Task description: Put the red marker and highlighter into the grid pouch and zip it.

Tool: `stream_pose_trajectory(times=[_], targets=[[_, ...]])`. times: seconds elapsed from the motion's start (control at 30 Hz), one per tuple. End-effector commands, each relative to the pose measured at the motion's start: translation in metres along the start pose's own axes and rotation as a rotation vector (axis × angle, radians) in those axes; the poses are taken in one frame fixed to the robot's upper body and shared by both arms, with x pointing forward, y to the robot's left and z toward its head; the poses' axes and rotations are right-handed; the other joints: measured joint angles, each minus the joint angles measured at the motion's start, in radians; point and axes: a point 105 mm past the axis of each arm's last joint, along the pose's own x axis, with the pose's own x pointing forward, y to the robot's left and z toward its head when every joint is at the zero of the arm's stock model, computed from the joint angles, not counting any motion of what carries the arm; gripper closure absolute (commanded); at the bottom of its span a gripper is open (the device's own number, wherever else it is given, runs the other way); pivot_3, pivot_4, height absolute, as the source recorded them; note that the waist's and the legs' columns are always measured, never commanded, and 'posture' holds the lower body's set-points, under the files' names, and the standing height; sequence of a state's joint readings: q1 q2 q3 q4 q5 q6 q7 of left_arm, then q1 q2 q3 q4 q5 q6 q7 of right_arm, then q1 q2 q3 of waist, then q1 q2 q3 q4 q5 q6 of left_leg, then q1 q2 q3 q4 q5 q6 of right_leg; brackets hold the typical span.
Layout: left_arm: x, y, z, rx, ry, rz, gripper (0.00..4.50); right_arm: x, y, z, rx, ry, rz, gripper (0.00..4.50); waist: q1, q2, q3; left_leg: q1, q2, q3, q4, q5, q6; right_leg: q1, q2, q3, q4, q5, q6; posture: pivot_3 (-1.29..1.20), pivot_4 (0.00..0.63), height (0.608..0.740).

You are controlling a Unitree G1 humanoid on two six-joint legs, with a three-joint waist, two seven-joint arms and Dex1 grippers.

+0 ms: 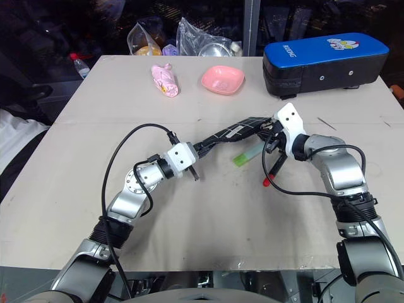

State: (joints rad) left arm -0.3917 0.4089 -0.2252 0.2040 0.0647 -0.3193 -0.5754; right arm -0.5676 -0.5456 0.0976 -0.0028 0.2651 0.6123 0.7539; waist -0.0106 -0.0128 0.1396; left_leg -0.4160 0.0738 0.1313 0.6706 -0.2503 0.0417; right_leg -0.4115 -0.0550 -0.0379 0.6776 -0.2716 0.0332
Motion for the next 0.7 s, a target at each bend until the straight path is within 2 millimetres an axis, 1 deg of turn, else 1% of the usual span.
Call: stream_pose_trajectory(times=[0.03,0.43,0.7], targets=[[0.003,0.008,0.010,0.022,-0.036,0.032,4.50,-0.002,0.009,0.013,-0.041,-0.037,0.043,4.46,0.000,0.000,0.000,0.000,0.000,0.000,0.000,0.000,0.000,0.000,0.000,0.000,0.000,0.000,0.000,0.00,0.150,0.740],[0.005,0.026,0.014,0.024,-0.055,0.145,4.50,-0.004,0.017,0.015,-0.034,-0.042,0.093,4.46,0.001,0.000,0.000,0.000,0.000,0.000,0.000,0.000,0.000,0.000,0.000,0.000,0.000,0.000,0.000,0.00,0.150,0.740],[0.008,0.026,0.018,0.034,-0.069,0.149,4.50,-0.001,0.023,0.022,-0.017,-0.070,0.113,4.46,0.001,0.000,0.000,0.000,0.000,0.000,0.000,0.000,0.000,0.000,0.000,0.000,0.000,0.000,0.000,0.00,0.150,0.740]])
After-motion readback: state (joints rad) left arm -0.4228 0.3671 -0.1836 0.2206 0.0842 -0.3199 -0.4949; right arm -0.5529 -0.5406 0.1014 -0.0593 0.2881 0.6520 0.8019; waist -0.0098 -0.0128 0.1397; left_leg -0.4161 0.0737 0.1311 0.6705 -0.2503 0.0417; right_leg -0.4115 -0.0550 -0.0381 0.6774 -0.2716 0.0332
